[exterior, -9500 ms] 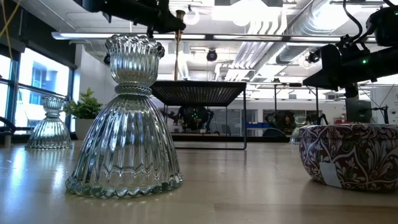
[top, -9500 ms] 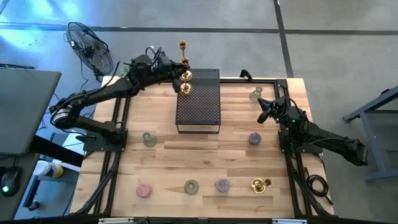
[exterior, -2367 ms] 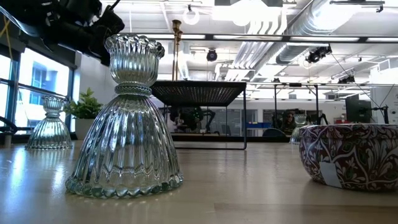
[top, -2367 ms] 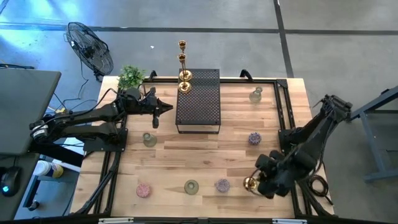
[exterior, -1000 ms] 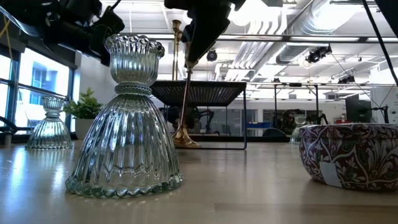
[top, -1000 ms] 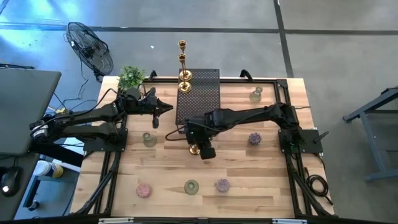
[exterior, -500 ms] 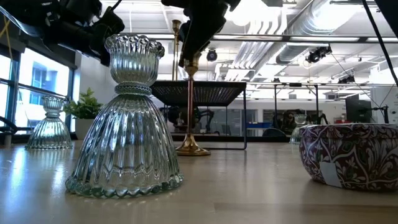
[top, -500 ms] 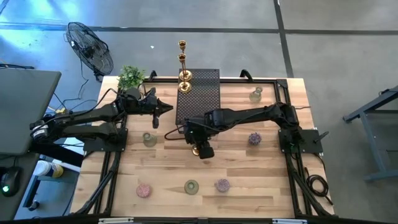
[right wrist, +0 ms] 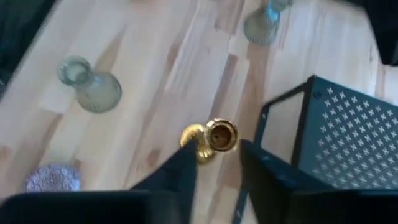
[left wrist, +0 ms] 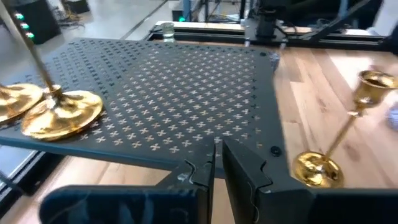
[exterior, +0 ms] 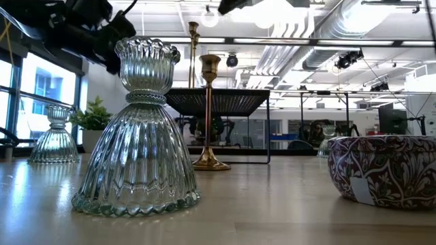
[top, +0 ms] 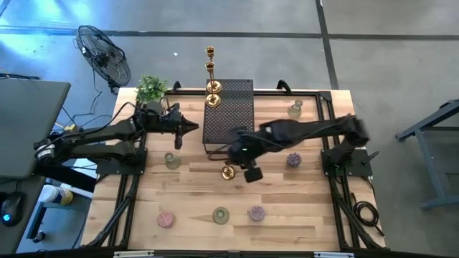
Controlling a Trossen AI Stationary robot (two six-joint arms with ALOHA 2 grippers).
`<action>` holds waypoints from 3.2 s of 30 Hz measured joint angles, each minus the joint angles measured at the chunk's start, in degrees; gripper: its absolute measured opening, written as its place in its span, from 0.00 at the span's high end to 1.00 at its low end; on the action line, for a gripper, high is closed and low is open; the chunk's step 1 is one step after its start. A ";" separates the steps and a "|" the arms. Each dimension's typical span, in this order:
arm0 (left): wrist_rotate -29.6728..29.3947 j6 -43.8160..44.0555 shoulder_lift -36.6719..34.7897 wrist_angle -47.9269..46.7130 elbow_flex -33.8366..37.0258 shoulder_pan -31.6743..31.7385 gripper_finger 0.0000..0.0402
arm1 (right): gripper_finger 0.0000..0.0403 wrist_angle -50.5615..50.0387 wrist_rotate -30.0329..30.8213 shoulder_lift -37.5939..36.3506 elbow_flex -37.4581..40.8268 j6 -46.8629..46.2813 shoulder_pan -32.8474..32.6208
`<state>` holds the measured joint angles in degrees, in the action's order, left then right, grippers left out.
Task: Pick & Place candle stick holders
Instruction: Put the gold candle holder on the shelf aligned with the other gold candle holders
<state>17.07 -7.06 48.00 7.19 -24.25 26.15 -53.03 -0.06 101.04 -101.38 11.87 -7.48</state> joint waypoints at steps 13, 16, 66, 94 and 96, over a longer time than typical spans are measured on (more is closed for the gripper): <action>-16.70 9.28 4.32 3.78 -0.61 -29.03 0.99 | 0.98 54.42 6.85 -29.54 52.23 -3.70 -0.57; -22.42 13.55 10.01 8.38 -0.61 -34.87 0.99 | 0.99 61.80 7.86 -32.93 57.43 -2.15 -0.57; -35.73 17.75 41.91 33.20 -12.91 -38.17 0.74 | 1.00 71.30 8.68 -35.02 63.71 2.15 -0.42; -30.18 10.35 11.90 -8.06 -30.35 -23.30 0.73 | 1.00 71.15 8.51 -35.00 63.69 2.15 -0.44; -29.22 9.76 11.95 -9.13 -30.45 -18.96 0.73 | 1.00 70.97 8.51 -35.00 63.69 2.15 -0.44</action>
<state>-12.15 2.70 59.95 -1.93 -54.70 7.20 17.94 8.45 66.04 -37.69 14.02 -7.92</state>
